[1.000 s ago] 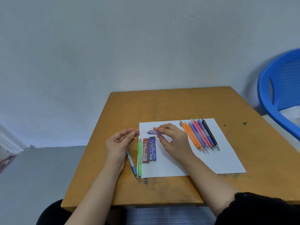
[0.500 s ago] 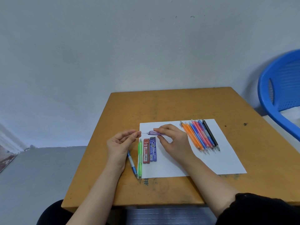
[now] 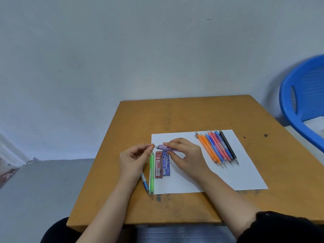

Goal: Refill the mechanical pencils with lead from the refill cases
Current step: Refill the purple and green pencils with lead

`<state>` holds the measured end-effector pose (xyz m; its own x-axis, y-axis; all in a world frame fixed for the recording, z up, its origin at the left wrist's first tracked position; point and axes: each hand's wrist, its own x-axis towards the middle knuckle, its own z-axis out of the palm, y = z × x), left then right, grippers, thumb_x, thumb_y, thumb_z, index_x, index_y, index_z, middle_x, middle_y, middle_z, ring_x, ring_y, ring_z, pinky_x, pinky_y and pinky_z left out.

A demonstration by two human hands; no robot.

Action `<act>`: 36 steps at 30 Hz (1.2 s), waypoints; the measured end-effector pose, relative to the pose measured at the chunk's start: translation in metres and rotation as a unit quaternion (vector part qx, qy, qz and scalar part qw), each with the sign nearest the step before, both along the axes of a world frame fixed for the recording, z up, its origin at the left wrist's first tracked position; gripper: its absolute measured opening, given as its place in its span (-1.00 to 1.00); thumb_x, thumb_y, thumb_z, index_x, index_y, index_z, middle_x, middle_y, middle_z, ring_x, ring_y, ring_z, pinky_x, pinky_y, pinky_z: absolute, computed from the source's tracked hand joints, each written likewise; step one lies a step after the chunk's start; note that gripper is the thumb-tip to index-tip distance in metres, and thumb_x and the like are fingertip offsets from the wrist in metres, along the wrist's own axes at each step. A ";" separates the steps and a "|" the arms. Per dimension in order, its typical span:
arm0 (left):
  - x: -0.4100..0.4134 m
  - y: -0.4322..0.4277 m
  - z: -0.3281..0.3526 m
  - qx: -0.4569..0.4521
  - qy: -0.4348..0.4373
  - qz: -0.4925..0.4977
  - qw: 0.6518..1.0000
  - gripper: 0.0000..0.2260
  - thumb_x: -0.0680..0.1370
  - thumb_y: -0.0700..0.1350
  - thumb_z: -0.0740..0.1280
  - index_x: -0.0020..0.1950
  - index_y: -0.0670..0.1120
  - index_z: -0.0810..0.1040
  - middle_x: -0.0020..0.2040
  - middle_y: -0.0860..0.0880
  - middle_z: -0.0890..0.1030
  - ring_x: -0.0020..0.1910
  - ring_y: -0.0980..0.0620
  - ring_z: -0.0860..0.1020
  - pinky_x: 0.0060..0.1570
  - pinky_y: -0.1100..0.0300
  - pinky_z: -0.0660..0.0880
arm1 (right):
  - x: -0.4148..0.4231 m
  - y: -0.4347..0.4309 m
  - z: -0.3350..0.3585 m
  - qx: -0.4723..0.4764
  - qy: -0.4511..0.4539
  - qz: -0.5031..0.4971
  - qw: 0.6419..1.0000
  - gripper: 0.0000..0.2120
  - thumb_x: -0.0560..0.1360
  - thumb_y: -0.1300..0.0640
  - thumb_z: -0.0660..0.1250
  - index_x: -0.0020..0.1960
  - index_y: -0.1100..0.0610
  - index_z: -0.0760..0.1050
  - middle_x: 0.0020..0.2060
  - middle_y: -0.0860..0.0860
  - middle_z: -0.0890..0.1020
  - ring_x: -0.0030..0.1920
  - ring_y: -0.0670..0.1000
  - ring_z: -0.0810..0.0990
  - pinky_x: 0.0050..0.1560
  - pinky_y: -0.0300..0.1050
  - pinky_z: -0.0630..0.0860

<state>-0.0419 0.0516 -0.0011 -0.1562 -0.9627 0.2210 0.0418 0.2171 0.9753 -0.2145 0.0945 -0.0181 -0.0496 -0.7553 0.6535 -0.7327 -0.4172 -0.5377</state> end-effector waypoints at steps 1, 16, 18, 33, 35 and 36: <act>-0.001 0.001 0.000 -0.006 -0.005 0.004 1.000 -0.90 0.46 -0.30 0.43 -0.10 -0.13 0.67 -0.26 0.11 0.69 -0.26 0.26 0.60 -0.28 0.42 0.48 | 0.000 0.000 0.000 0.002 -0.001 0.006 1.000 -0.71 0.46 0.23 0.39 0.17 0.19 0.59 -0.06 0.07 0.65 0.00 -0.20 0.49 -0.05 -0.51 0.43; 0.004 0.001 -0.002 -0.046 0.005 0.064 0.997 -0.78 0.45 -0.29 0.45 0.01 -0.01 0.65 -0.15 0.08 0.69 -0.14 0.24 0.61 -0.17 0.36 0.54 | 0.001 0.000 0.001 -0.006 -0.005 -0.008 1.000 -0.69 0.44 0.24 0.40 0.18 0.23 0.58 -0.08 0.09 0.66 -0.01 -0.22 0.47 -0.08 -0.57 0.40; 0.003 0.001 -0.004 -0.056 -0.011 0.047 0.997 -0.77 0.46 -0.29 0.44 -0.01 0.02 0.65 -0.14 0.12 0.70 -0.12 0.24 0.62 -0.17 0.34 0.54 | 0.000 0.000 0.001 -0.005 -0.006 -0.003 1.000 -0.69 0.44 0.26 0.41 0.18 0.23 0.58 -0.07 0.09 0.66 -0.02 -0.22 0.47 -0.08 -0.57 0.40; -0.001 0.002 -0.005 -0.044 0.023 -0.073 0.996 -0.77 0.37 -0.18 0.42 0.01 -0.11 0.66 -0.06 -0.04 0.68 -0.07 0.14 0.61 -0.09 0.29 0.54 | 0.002 0.003 0.002 -0.022 -0.013 0.064 0.998 -0.72 0.46 0.21 0.41 0.17 0.18 0.59 -0.05 0.04 0.68 -0.04 -0.15 0.59 -0.06 -0.32 0.55; 0.000 0.001 -0.005 -0.022 0.039 -0.086 0.995 -0.79 0.37 -0.20 0.41 -0.02 -0.13 0.66 -0.07 0.00 0.69 -0.05 0.15 0.62 -0.09 0.32 0.53 | 0.002 0.003 0.002 -0.020 -0.009 0.064 0.998 -0.72 0.45 0.22 0.42 0.16 0.20 0.59 -0.05 0.05 0.68 -0.04 -0.17 0.58 -0.05 -0.34 0.54; 0.000 0.001 -0.005 -0.006 0.046 -0.096 0.994 -0.79 0.36 -0.20 0.41 -0.02 -0.13 0.66 -0.07 0.00 0.70 -0.05 0.14 0.63 -0.10 0.31 0.54 | 0.002 0.004 0.002 -0.018 -0.008 0.065 0.998 -0.72 0.45 0.23 0.42 0.16 0.20 0.60 -0.05 0.05 0.68 -0.04 -0.18 0.57 -0.05 -0.35 0.53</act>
